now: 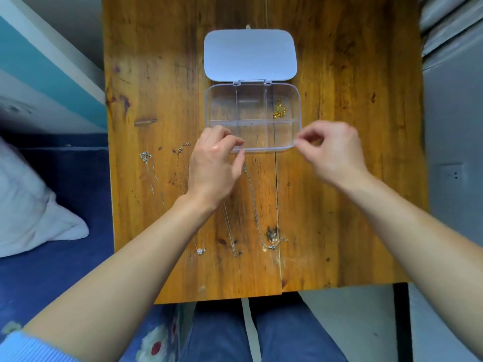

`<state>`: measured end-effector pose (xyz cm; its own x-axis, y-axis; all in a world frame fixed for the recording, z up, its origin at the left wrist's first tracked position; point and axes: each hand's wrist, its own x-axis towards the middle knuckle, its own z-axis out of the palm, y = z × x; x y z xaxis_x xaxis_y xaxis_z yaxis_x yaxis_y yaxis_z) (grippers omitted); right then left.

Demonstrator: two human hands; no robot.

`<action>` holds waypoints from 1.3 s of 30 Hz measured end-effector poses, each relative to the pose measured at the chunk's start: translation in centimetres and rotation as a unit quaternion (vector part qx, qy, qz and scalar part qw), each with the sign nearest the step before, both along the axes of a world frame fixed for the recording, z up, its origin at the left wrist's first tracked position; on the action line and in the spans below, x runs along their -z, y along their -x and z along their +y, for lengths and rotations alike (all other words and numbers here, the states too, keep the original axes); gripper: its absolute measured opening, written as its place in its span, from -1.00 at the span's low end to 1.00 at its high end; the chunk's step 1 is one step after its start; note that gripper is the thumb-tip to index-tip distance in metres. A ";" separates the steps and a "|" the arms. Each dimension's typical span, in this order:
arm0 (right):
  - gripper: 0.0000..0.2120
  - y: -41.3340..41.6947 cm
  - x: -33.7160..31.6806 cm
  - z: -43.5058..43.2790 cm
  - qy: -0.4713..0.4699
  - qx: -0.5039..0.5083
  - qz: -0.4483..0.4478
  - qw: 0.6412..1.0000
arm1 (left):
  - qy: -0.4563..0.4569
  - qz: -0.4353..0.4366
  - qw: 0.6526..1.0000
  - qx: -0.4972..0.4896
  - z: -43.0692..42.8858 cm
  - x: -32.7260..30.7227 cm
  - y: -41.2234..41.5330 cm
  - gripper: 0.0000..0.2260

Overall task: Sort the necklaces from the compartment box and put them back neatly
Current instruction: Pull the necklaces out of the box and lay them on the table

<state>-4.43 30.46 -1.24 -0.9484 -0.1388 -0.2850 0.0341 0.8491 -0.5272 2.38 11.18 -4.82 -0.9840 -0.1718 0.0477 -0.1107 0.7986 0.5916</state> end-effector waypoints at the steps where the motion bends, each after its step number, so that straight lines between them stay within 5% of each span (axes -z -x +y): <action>1: -0.89 1.8 -0.1 -1.0 -0.009 -0.018 0.021 1.000 | 0.025 -0.007 0.999 0.024 0.0 0.2 0.4 -0.85; 9: -0.80 7.6 2.4 -7.0 -0.312 -0.206 0.100 0.922 | -0.009 -0.036 0.997 0.065 -0.7 1.9 1.1 -0.85; 16: -0.85 8.2 2.5 -7.6 -0.363 -0.269 0.097 0.887 | -0.025 -0.029 0.997 0.063 -0.9 2.6 1.0 -0.90; 20: -0.87 8.1 2.4 -6.5 -0.245 -0.223 0.073 0.941 | -0.022 -0.041 0.997 0.064 -0.8 2.5 1.1 -0.89; 25: -0.89 7.2 -0.7 -2.8 0.057 -0.007 -0.028 0.998 | -0.024 -0.066 0.996 0.059 -0.6 2.1 1.4 -0.86; 31: -0.98 5.5 -0.6 2.5 0.280 0.234 -0.196 0.910 | -0.076 -0.055 0.995 0.031 1.1 0.8 4.0 -0.84; 39: -0.92 3.2 -2.2 4.8 0.393 0.310 -0.224 0.836 | -0.016 -0.105 0.981 0.165 5.7 0.6 9.5 -0.67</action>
<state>-7.59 35.29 0.93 -0.7304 0.0286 -0.6824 0.6825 -0.0088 -0.7309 -7.13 16.88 -5.47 -0.9738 0.1593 -0.1622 0.0284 0.7930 0.6085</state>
